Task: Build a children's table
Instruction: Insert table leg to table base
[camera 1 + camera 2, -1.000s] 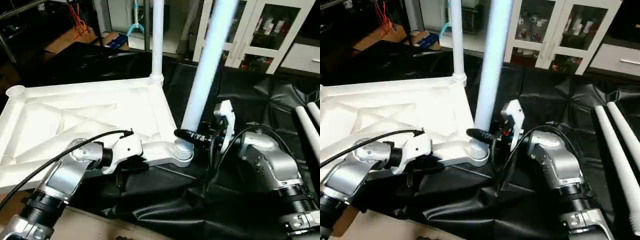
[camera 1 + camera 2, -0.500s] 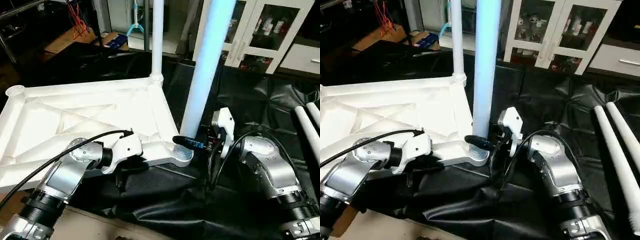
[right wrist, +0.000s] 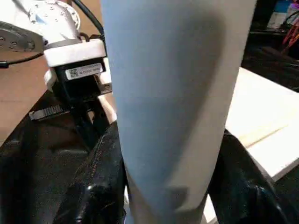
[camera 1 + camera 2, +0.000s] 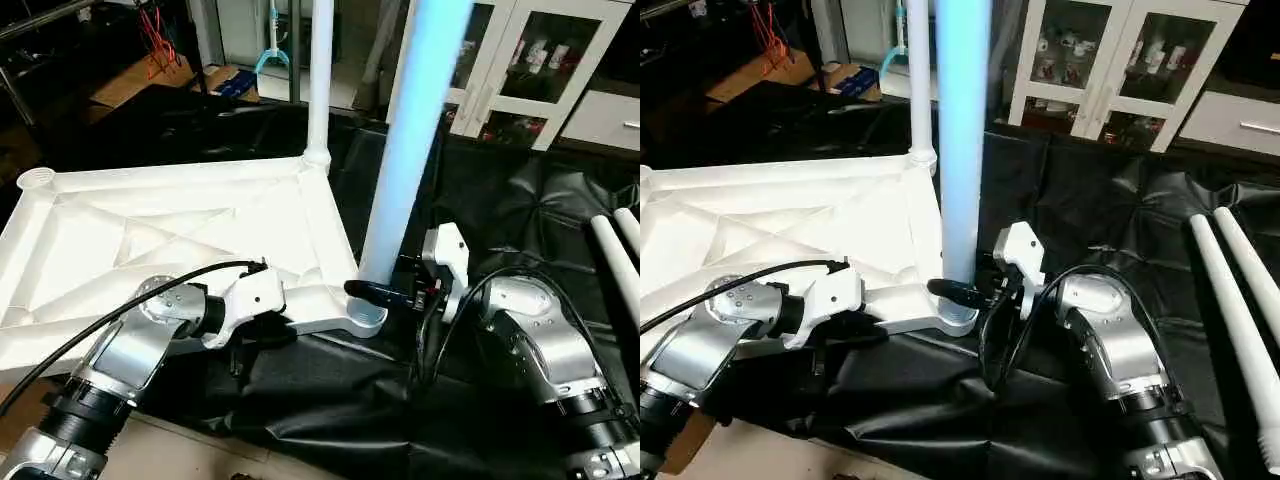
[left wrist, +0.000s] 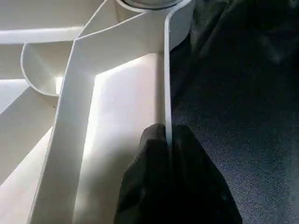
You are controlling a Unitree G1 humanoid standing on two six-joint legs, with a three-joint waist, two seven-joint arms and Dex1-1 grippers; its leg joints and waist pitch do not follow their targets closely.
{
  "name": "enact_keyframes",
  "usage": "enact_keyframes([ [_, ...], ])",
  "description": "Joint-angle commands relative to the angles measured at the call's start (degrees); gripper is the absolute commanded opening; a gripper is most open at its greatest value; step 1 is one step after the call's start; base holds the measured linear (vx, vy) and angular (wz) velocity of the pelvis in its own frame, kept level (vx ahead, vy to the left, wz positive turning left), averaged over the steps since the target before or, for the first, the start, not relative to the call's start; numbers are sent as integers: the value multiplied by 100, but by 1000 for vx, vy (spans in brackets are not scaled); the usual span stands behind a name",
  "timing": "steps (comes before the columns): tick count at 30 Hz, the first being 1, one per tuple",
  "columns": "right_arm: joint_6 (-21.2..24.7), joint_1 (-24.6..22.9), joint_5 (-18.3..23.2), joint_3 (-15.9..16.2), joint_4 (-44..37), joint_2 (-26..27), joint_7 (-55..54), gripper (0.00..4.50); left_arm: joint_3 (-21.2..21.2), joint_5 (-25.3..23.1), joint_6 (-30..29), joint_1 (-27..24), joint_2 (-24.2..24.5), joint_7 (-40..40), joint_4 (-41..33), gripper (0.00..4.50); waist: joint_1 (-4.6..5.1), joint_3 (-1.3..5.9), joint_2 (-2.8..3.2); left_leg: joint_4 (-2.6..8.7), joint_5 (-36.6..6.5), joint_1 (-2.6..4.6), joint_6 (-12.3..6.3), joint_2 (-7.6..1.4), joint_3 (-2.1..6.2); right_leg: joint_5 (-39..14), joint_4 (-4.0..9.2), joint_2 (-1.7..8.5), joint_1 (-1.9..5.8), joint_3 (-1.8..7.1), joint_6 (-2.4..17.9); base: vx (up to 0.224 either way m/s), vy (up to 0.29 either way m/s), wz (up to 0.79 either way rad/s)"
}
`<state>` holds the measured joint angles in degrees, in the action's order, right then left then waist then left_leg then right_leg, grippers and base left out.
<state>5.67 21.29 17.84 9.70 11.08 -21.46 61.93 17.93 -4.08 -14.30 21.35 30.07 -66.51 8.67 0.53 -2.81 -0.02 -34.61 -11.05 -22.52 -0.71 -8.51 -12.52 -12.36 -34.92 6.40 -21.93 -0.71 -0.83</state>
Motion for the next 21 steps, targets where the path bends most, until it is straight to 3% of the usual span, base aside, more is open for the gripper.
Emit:
enact_keyframes([
  [1, 301, -47, -14, 480, 78, 49, 391, 188, 277, -20, 61, -42, -70, 7, 201, 2, 15, 252, -80, 551, -1661, 176, -81, -469, 251, -1203, 438, 200, 21, 152, 1233, 0, 0, 0],
  [7, 417, 70, -1, 428, 350, 90, 388, 188, 279, -27, 43, -53, -79, 28, 195, 2, 14, 246, -98, 553, -1680, 175, -73, -471, 252, -1328, 446, 206, 18, 151, 1229, 0, 0, 0],
  [8, 477, 113, 54, 272, 537, 167, 275, 188, 276, -30, 40, -56, -78, 28, 194, 2, 24, 237, -94, 561, -1789, 180, -26, -471, 254, -1444, 458, 206, 1, 157, 1207, 0, 0, 0],
  [15, 525, 53, 147, 28, 725, 179, 181, 188, 267, -45, 51, -47, -85, 38, 220, 2, 35, 221, -96, 591, -2180, 207, 188, -476, 275, -1830, 498, 205, -39, 164, 1073, 0, 0, 0],
  [21, 445, -208, 304, -358, 819, 202, -21, 188, 241, -30, 35, -48, -80, 51, 221, 2, 18, 215, -80, 608, -2197, 210, 201, -472, 267, -1686, 506, 198, -46, 172, 1071, 0, 0, 0],
])
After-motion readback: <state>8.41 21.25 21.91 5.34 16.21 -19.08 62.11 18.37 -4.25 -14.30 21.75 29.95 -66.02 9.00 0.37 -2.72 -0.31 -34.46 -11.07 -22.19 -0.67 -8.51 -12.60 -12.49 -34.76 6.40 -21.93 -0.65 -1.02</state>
